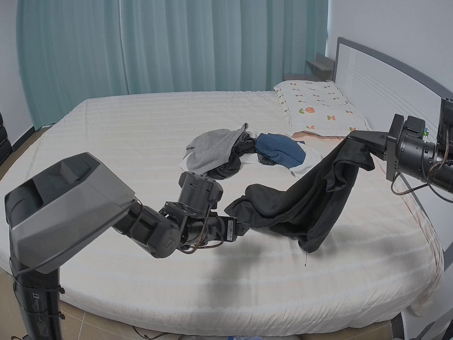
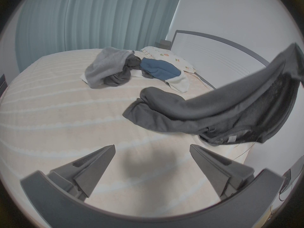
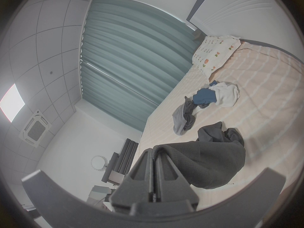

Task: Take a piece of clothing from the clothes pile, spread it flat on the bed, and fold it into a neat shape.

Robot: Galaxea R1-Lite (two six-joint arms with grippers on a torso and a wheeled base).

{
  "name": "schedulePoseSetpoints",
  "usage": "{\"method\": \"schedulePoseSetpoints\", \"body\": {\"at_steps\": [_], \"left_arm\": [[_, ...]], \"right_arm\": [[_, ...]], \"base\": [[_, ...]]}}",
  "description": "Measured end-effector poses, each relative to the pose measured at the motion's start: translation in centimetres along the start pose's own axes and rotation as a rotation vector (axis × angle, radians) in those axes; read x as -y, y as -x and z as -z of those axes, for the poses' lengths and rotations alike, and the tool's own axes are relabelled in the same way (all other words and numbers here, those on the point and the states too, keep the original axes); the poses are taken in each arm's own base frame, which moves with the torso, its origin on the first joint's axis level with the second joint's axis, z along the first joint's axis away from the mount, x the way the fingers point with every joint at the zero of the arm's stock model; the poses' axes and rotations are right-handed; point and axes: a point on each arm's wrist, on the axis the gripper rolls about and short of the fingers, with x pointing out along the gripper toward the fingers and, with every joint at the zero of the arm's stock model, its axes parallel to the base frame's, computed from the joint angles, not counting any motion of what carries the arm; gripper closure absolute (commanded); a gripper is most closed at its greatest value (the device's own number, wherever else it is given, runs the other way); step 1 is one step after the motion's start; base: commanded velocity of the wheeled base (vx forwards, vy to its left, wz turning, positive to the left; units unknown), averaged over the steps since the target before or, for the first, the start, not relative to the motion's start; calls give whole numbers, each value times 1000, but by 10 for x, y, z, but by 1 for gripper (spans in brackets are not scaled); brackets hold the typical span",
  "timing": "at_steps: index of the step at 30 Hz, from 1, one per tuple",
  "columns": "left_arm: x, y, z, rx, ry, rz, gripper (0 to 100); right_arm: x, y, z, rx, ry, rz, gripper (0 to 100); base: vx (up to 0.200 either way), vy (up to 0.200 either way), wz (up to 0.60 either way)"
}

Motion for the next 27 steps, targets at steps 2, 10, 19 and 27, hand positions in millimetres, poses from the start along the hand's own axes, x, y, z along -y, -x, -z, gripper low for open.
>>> {"method": "schedulePoseSetpoints", "body": {"at_steps": [2,10,19,27], "left_arm": [[2,-6,2,-7,-3,4,0],[0,-18,8,-35,2,43,0],[-8,-29,6,8,74,46,0],[-13,-42,2,30,97,44,0]], "right_arm": [[-4,0,-4,12,6,-13,100],[-23,-6,-10,16,29,-79,100],[-45,-23,-9,-11,45,-156,100],[-62,-29,-3,-35,56,-217,100]], "base": [[0,0,0],[0,0,0],[0,0,0],[0,0,0]]}}
